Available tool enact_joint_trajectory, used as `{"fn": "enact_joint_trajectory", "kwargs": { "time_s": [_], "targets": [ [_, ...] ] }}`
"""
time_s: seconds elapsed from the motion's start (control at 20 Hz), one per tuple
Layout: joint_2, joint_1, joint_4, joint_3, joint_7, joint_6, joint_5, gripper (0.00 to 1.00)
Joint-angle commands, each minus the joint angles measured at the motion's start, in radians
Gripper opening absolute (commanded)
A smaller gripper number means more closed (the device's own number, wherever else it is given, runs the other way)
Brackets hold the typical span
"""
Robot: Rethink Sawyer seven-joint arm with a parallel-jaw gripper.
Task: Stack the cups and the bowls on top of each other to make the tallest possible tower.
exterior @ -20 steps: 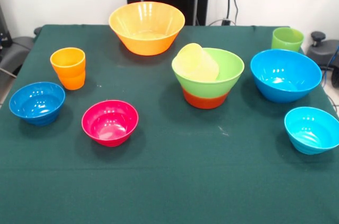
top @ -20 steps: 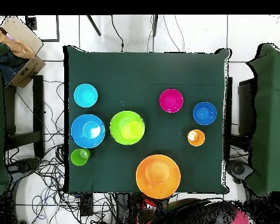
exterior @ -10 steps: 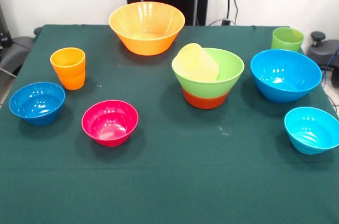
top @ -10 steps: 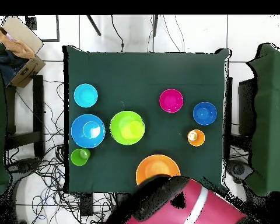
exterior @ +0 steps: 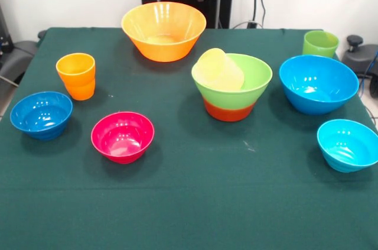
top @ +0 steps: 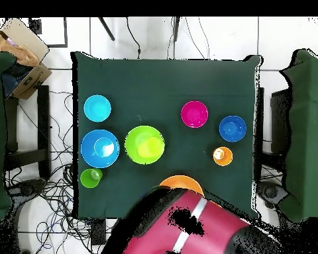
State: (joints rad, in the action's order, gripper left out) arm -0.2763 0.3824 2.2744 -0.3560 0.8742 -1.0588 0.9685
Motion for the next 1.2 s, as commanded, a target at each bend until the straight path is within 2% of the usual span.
{"fn": "enact_joint_trajectory", "kwargs": {
  "time_s": [0.05,0.55,0.85,1.05,1.2],
  "targets": [
    [0.152,-0.051,-0.150,0.020,-0.031,-0.048,-0.064,1.00],
    [0.231,-0.140,-0.168,-0.052,-0.021,-0.200,-0.158,1.00],
    [0.266,-0.194,-0.184,-0.085,0.015,-0.233,-0.200,1.00],
    [0.282,-0.270,-0.191,-0.114,0.069,-0.115,-0.253,1.00],
    [0.285,-0.341,-0.180,-0.141,0.074,-0.056,-0.321,1.00]
  ]
}}
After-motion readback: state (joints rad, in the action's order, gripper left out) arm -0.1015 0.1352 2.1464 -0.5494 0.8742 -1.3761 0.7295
